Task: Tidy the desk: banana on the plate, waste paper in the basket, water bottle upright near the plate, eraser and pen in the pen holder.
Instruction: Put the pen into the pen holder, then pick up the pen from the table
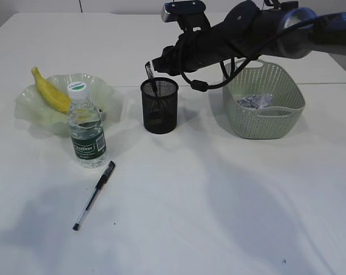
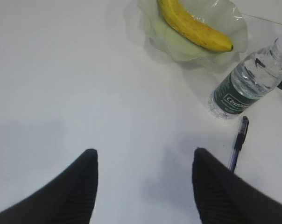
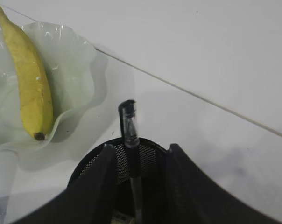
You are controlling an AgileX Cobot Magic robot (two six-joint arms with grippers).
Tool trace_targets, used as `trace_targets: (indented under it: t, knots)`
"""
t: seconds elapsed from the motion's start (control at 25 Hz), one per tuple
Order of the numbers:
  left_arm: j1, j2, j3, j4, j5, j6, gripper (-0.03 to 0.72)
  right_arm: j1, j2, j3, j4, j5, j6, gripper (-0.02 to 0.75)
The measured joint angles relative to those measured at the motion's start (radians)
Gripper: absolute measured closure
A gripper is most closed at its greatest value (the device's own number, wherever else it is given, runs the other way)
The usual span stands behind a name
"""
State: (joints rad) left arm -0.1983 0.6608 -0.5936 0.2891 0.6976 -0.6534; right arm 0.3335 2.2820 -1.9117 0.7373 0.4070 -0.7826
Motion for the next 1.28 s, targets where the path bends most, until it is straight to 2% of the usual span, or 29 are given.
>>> trace_targets:
  t: [0.32, 0.44, 0.6, 0.68, 0.84, 1.08, 1.28]
  knots:
    - [0.0, 0.0, 0.0, 0.0, 0.0, 0.0, 0.245, 0.0, -0.085, 0.0, 0.0, 0.07, 0.022, 0.472]
    - [0.0, 0.0, 0.0, 0.0, 0.0, 0.0, 0.245, 0.0, -0.134, 0.0, -0.039, 0.123, 0.098, 0.472]
    - [0.0, 0.0, 0.0, 0.0, 0.0, 0.0, 0.245, 0.0, -0.221, 0.0, -0.243, 0.263, 0.288, 0.472]
    - [0.0, 0.0, 0.0, 0.0, 0.0, 0.0, 0.245, 0.0, -0.273, 0.0, -0.401, 0.372, 0.435, 0.472]
    - [0.0, 0.0, 0.0, -0.01, -0.002, 0.027, 0.245, 0.0, -0.364, 0.0, -0.614, 0.584, 0.666, 0.472]
    - [0.0, 0.0, 0.0, -0.039, -0.004, 0.101, 0.245, -0.001, -0.476, -0.002, -0.705, 0.792, 0.733, 0.472]
    - [0.0, 0.0, 0.0, -0.045, 0.0, 0.117, 0.245, -0.001, -0.563, 0.088, -0.712, 0.832, 0.742, 0.472]
